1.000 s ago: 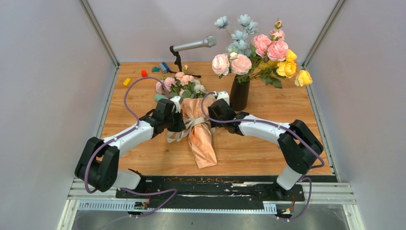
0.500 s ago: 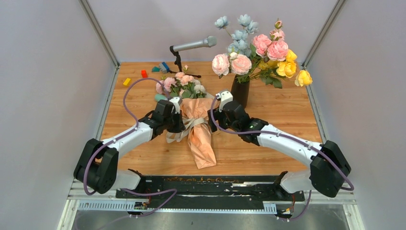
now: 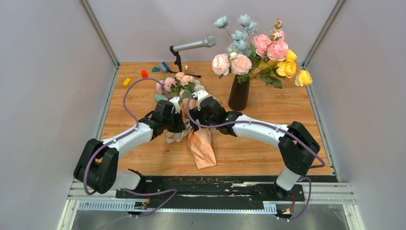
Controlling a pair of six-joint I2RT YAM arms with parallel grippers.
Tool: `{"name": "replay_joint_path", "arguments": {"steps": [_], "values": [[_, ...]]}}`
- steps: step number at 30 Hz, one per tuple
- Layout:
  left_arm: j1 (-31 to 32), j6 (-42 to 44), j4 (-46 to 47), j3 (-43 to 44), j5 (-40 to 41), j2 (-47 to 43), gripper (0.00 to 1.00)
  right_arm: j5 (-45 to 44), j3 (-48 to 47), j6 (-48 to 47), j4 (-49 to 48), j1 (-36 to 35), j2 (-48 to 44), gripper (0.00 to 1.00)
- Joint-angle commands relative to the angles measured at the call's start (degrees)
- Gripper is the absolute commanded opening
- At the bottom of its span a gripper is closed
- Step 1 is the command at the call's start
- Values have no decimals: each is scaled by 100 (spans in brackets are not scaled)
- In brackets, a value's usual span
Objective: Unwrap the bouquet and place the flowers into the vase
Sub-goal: Untie the ribbon from the wrapping paper.
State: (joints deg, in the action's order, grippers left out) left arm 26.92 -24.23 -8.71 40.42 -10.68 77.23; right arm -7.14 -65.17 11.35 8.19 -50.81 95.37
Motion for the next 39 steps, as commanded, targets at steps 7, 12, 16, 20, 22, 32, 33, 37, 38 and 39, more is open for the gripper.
{"name": "replay_joint_path", "arguments": {"steps": [7, 12, 16, 20, 22, 32, 33, 37, 38, 39], "values": [[-2, -70, 296, -61, -108, -113, 0, -93, -513, 128, 50, -39, 501, 76], [-1, -81, 309, -77, -102, -91, 0, -85, -463, 191, 43, -42, 564, 67], [-2, -91, 319, -85, -111, -86, 0, -137, -461, 218, 45, -38, 596, 58], [-2, -97, 322, -100, -103, -85, 0, -153, -503, 201, 34, -37, 625, 55], [-2, -103, 324, -109, -109, -85, 0, -135, -531, 192, 43, -39, 684, 55], [-2, -82, 293, -164, -38, -113, 0, -137, -456, 324, 47, -33, 499, 32], [-2, -76, 296, -170, -28, -112, 0, -119, -435, 350, 52, -31, 426, 31], [-30, -81, 284, -197, 46, -124, 0, -107, -313, 481, 52, -32, 176, 31], [-46, -88, 294, -216, 72, -127, 0, -118, -278, 500, 52, -30, 118, 31], [-51, -90, 292, -226, 78, -135, 0, -148, -247, 519, 54, -22, 61, 31]]}}
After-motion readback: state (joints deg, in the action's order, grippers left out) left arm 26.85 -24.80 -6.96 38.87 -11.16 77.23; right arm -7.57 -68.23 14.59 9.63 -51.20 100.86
